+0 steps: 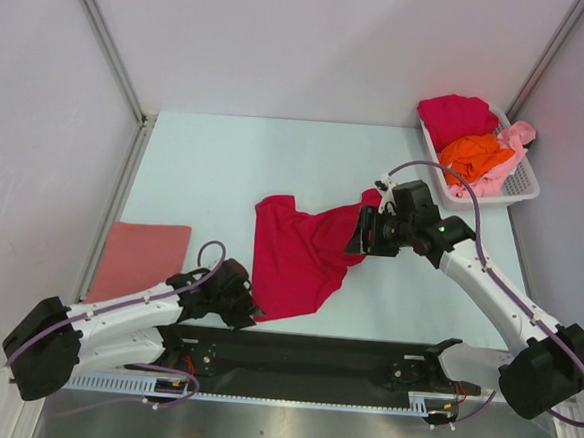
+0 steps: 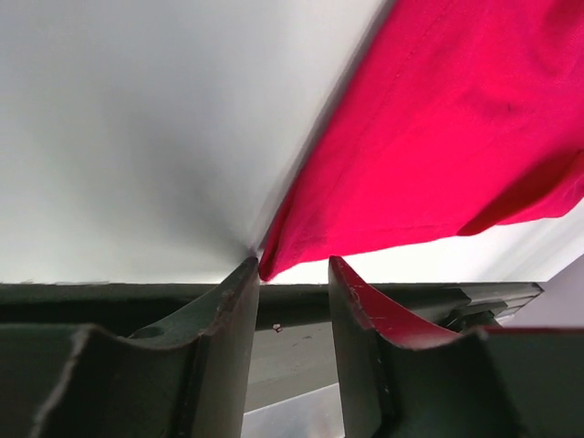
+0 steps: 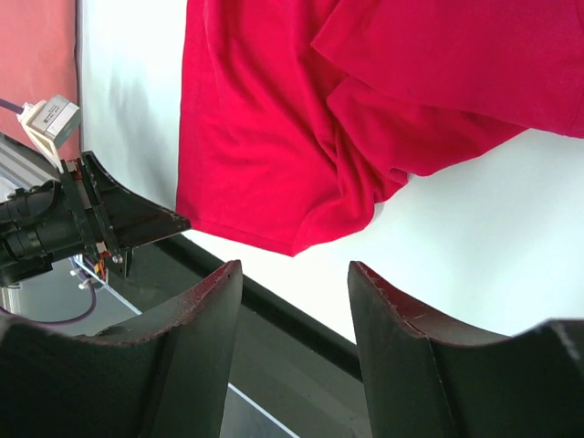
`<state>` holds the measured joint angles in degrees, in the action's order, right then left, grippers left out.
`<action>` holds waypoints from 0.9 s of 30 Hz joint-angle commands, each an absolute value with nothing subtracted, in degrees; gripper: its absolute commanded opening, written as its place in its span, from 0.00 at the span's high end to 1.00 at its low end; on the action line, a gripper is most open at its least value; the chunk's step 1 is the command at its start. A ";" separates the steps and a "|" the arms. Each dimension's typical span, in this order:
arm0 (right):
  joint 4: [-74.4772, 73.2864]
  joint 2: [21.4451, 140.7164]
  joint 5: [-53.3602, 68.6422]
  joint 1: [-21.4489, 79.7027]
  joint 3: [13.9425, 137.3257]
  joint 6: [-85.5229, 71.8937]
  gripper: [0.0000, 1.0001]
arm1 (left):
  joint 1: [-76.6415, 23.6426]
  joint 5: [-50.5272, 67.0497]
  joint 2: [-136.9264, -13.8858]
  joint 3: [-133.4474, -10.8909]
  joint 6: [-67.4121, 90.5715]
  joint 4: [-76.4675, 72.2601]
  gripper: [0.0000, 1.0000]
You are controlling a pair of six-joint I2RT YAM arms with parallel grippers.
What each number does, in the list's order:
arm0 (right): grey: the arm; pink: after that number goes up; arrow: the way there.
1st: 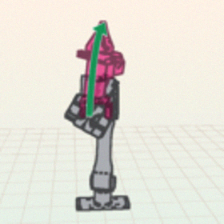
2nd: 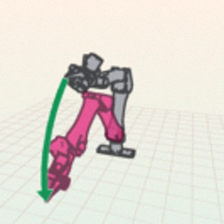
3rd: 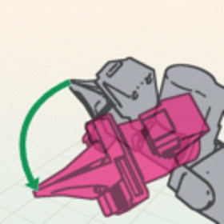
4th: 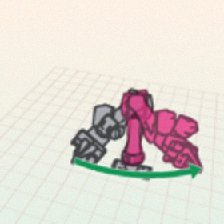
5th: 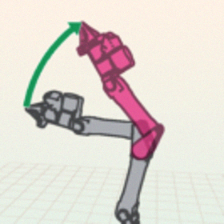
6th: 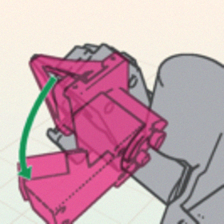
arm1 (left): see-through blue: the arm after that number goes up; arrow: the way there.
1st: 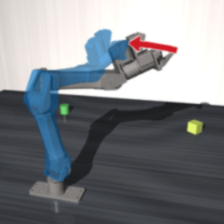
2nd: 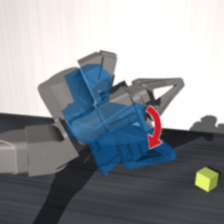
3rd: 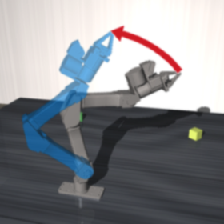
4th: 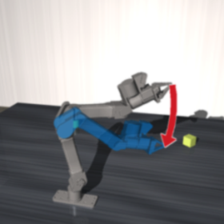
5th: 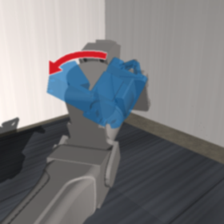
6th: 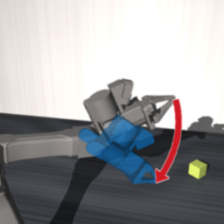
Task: Fold and stack the t-shirts
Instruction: Flatten the tshirt out
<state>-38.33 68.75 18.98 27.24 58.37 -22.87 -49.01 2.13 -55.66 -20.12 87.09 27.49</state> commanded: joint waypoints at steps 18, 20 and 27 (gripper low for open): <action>-34.89 99.01 -0.24 39.64 72.49 -23.73 0.58 | -47.11 -7.56 -55.63 -31.89 65.76 31.73 1.00; -34.45 102.37 -2.89 39.99 76.63 -24.86 0.58 | -47.20 -7.82 -57.48 -34.79 62.42 32.69 1.00; -32.35 108.64 -2.81 40.08 80.86 -30.05 0.57 | -45.27 -11.08 -58.53 -39.99 55.47 36.99 1.00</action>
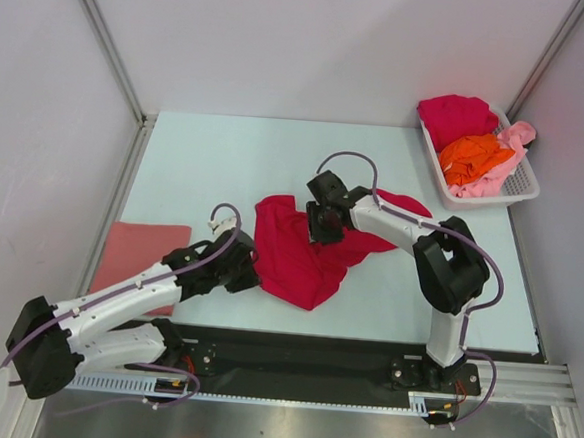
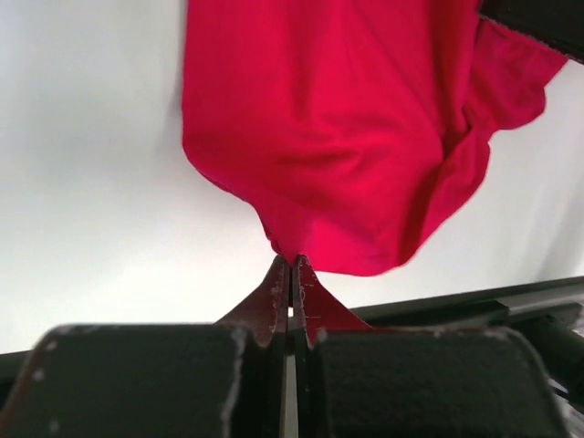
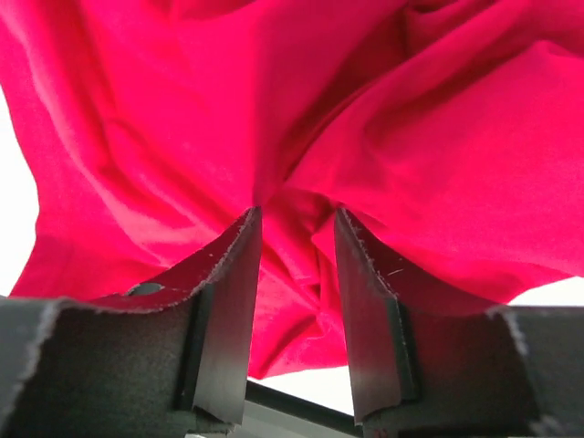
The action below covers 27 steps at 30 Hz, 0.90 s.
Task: Fold and stack the t-shirts
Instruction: Flatten the tshirt out
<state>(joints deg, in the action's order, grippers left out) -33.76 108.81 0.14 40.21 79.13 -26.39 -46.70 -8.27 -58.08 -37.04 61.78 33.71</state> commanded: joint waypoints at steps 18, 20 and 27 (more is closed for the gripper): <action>-31.02 109.59 -3.34 39.55 79.98 -30.59 0.71 | -39.73 -8.79 -60.29 -40.16 50.63 38.32 1.00; -31.37 110.21 -3.78 39.64 80.51 -29.63 0.71 | -39.55 -8.79 -60.29 -40.34 50.45 38.41 1.00; -32.78 111.36 -5.71 40.43 80.86 -27.78 0.70 | -38.94 -8.18 -60.29 -40.17 50.62 38.32 1.00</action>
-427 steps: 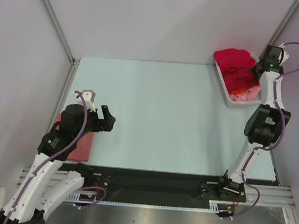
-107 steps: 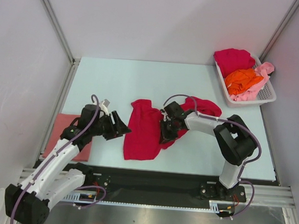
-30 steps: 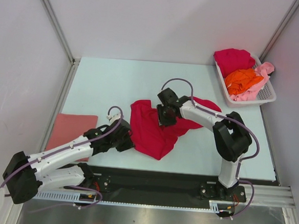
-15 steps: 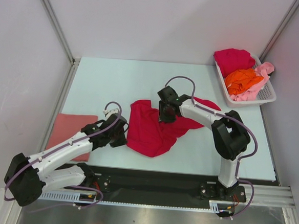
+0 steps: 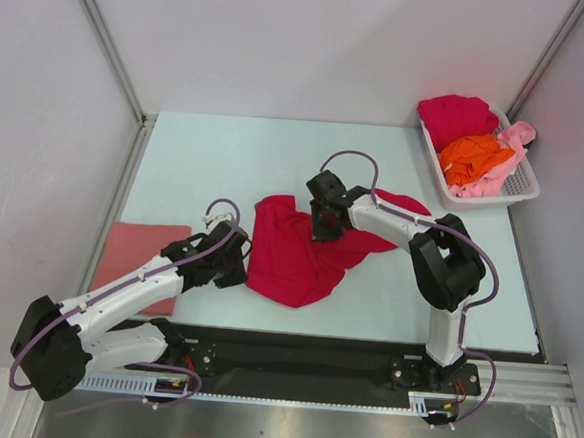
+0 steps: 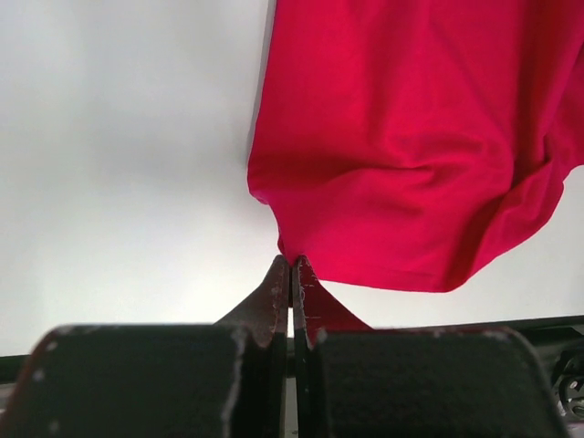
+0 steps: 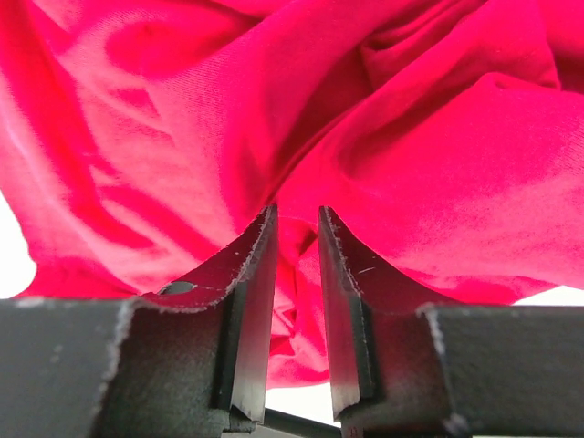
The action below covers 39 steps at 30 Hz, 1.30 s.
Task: Fold and stack the t-shirts
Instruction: Flatten the tshirt out
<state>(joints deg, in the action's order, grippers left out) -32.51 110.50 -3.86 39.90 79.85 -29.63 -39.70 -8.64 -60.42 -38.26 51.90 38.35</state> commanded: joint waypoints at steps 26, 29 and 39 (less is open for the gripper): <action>-36.56 118.12 -13.62 42.80 89.12 -21.89 0.60 | -35.86 -5.63 -59.59 -38.76 49.75 37.44 1.00; -36.65 118.21 -14.24 42.71 90.08 -21.18 0.64 | -35.51 -5.36 -59.76 -38.76 49.40 37.44 1.00; -37.35 118.83 -12.40 42.45 90.53 -21.62 0.82 | -34.81 -4.66 -60.38 -38.94 49.31 36.74 1.00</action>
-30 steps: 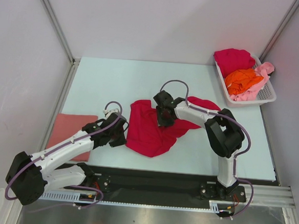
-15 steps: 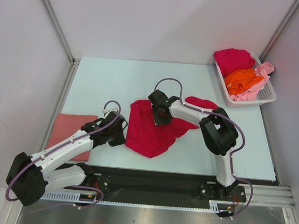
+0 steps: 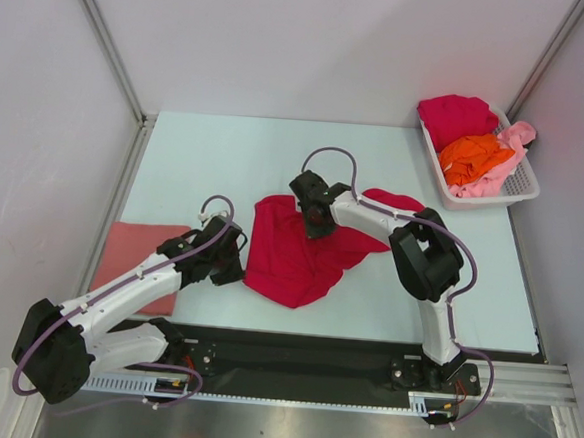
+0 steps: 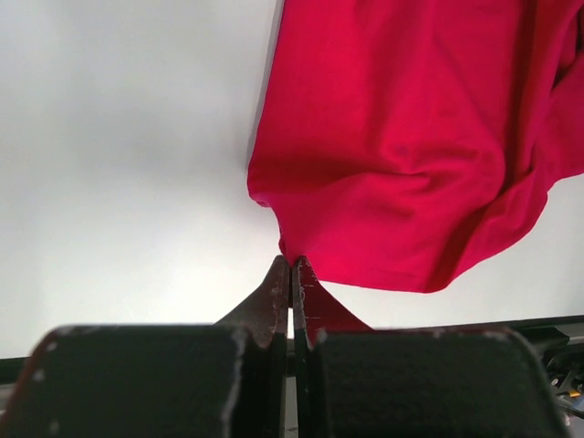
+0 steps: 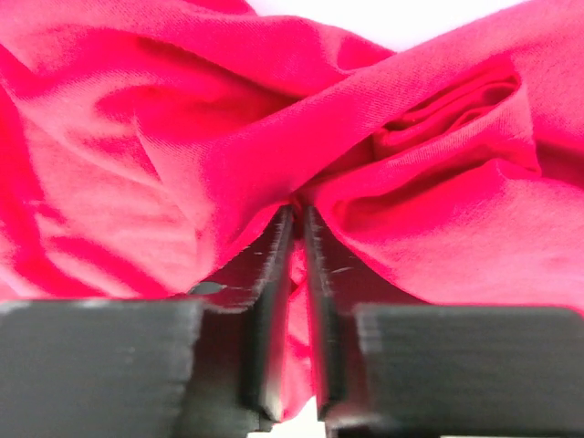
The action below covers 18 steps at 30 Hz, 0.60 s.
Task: Fold and stack the t-shirts
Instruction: Flatten the tshirt out
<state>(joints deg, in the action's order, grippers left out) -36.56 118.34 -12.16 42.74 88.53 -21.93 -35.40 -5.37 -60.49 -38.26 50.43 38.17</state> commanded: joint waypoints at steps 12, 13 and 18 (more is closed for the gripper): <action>-37.18 119.62 -10.11 41.92 89.91 -22.32 0.81 | -34.72 -4.66 -58.71 -38.06 50.19 36.91 1.00; -37.00 119.62 -9.93 41.92 89.74 -22.32 0.82 | -34.72 -4.66 -58.71 -38.06 50.27 36.91 0.99; -36.56 118.92 -9.32 41.14 88.77 -22.24 1.00 | -34.54 -4.13 -59.15 -38.67 50.01 37.26 1.00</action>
